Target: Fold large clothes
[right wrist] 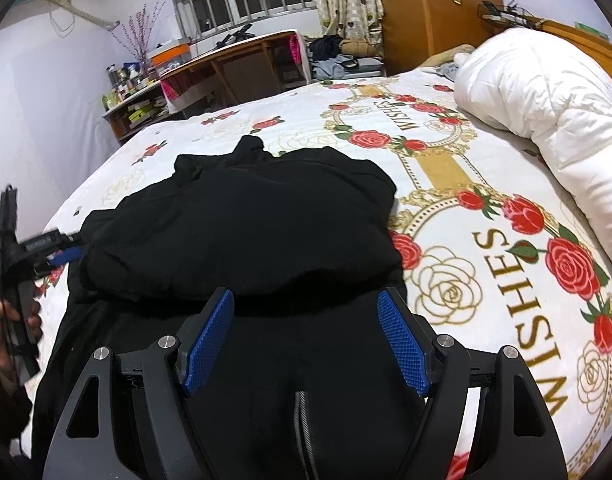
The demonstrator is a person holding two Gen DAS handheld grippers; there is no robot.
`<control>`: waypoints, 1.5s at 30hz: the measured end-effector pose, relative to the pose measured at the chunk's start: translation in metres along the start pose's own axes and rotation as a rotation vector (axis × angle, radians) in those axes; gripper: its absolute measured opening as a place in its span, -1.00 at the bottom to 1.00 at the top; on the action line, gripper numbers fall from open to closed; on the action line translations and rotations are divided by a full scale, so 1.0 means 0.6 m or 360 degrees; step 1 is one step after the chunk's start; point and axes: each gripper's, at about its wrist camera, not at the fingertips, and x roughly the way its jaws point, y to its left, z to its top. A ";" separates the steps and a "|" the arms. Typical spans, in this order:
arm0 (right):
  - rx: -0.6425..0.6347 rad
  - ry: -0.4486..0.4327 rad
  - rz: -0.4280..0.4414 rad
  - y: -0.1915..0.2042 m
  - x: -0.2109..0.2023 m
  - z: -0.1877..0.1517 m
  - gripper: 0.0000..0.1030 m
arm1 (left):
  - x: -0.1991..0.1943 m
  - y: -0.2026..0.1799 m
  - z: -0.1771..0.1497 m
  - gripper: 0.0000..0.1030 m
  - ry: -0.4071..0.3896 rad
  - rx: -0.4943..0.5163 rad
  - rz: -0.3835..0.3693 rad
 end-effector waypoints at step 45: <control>-0.0451 0.0370 0.0076 0.082 0.036 -0.142 0.45 | -0.069 -0.047 -0.201 0.64 0.0347 0.0691 0.0003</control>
